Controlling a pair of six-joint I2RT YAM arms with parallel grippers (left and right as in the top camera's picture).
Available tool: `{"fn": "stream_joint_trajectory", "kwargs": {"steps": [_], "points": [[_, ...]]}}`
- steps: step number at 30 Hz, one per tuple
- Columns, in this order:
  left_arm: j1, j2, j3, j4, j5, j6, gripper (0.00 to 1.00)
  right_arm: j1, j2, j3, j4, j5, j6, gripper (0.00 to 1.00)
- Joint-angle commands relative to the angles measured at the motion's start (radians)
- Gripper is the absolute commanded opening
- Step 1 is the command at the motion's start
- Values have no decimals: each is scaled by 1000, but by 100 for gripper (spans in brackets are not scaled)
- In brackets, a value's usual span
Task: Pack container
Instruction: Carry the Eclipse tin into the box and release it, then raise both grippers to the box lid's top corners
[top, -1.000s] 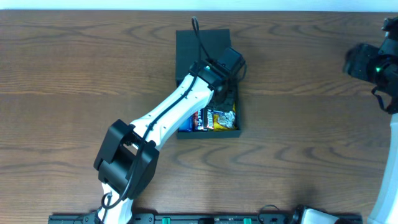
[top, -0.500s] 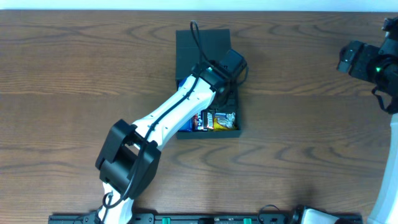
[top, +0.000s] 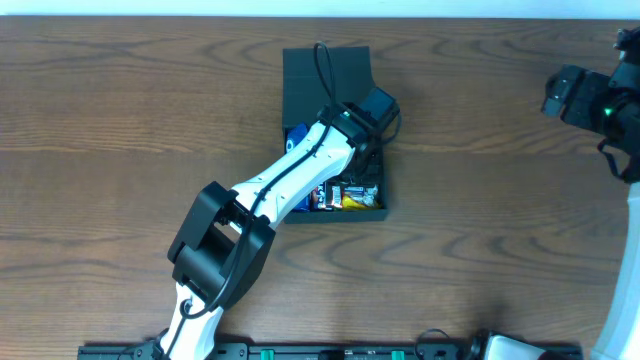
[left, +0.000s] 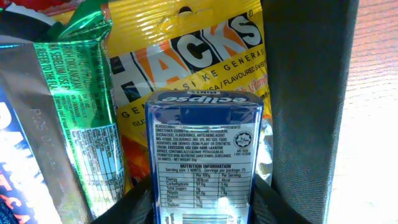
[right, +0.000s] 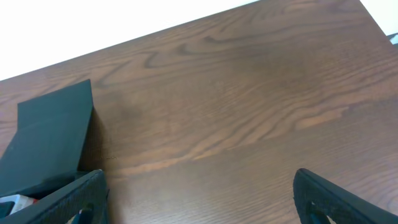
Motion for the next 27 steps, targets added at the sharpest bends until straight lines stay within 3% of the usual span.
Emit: {"fn": "stream_joint_trajectory", "kwargs": {"steps": [1, 5, 7, 13, 14, 15, 16, 17, 18, 19, 21, 27], "points": [[-1, -1, 0, -2, -3, -4, 50, -7, -6, 0, -1, 5, -5, 95], [0, -35, 8, -2, -3, 25, 66, -7, -6, 0, 0, 5, -5, 96], [0, -60, 8, 0, -4, 36, 68, -7, -6, 0, 0, 5, -5, 96], [0, -224, 8, 89, -32, 85, 60, -7, -6, 0, -1, 5, -5, 96], [0, -255, 9, 115, -55, 93, 56, -7, -6, 0, -1, 5, -5, 96], [0, -296, 10, 147, -106, 111, 43, -7, -4, -3, 0, 5, -5, 95], [4, -326, 10, 163, -166, 110, 18, -7, -1, -8, 3, 5, -6, 88], [14, -353, 10, 170, -227, 108, 6, -7, 7, -19, 10, -1, -5, 78], [34, -378, 10, 170, -290, 103, 6, -7, 16, -33, 18, -15, -5, 61], [61, -393, 10, 164, -321, 102, 6, -7, 29, -49, 26, -39, -5, 36], [146, -405, 10, 146, -309, 96, 6, -7, 65, -83, 42, -118, -5, 5], [466, -323, 10, 106, -9, 50, 6, 44, 215, -133, 75, -296, -5, 2]]}}
